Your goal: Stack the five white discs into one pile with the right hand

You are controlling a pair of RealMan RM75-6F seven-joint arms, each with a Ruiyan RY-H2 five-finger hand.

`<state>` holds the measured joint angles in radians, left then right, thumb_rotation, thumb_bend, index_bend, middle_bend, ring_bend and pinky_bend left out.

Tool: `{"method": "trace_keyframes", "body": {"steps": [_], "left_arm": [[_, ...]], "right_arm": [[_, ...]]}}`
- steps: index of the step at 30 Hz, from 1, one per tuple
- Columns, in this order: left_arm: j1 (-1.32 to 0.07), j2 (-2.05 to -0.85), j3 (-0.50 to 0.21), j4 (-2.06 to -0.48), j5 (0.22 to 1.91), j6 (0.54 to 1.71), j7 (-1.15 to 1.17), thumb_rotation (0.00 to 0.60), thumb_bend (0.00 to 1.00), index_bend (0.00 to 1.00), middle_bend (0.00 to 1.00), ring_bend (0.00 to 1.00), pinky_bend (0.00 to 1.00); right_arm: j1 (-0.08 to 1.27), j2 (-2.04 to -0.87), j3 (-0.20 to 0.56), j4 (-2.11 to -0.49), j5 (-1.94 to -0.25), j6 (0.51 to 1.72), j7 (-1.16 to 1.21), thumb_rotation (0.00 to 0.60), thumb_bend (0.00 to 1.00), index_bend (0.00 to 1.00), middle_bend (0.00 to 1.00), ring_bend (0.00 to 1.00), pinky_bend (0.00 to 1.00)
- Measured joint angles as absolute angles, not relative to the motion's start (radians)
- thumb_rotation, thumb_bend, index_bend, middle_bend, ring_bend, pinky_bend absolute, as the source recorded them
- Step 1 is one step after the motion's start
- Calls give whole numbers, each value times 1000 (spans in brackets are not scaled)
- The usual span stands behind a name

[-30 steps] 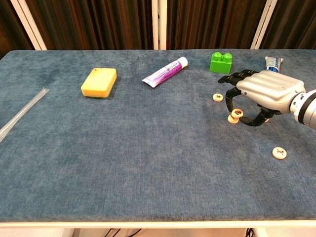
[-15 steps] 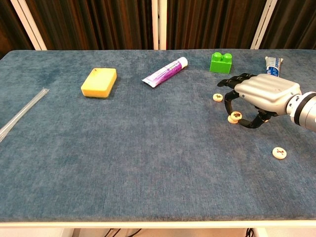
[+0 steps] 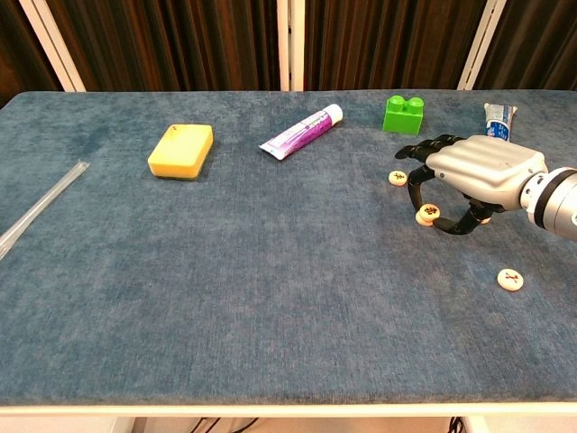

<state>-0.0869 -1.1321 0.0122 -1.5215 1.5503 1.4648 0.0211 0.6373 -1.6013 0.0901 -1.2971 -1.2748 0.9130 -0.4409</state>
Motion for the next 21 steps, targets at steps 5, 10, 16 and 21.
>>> {"method": "trace_keyframes", "body": {"steps": [5,10,16,21], "left_arm": [[-87,-1133,12,-1520,1550,1463,20,600,17,0,0,0,0],[-87,-1135,12,-1517,1548,1463,17,600,18,0,0,0,0],[-85,-1133,13,-1521,1551,1468,20,600,18,0,0,0,0],[-85,-1133,14,-1521,1552,1467,19,600,19,0,0,0,0]], "right_arm": [[638,-1598,89,-1300,-1269,916,-445,600,338,432,46,0,0],[641,-1595,89,-1305,-1261,913,-449,600,333,339,42,0,0],[643,-1588,87,-1315,-1260,915,-445,600,330,292,41,0,0],[639,-1579,83,-1325,-1257,925,-450,600,327,290,40,0,0]]}}
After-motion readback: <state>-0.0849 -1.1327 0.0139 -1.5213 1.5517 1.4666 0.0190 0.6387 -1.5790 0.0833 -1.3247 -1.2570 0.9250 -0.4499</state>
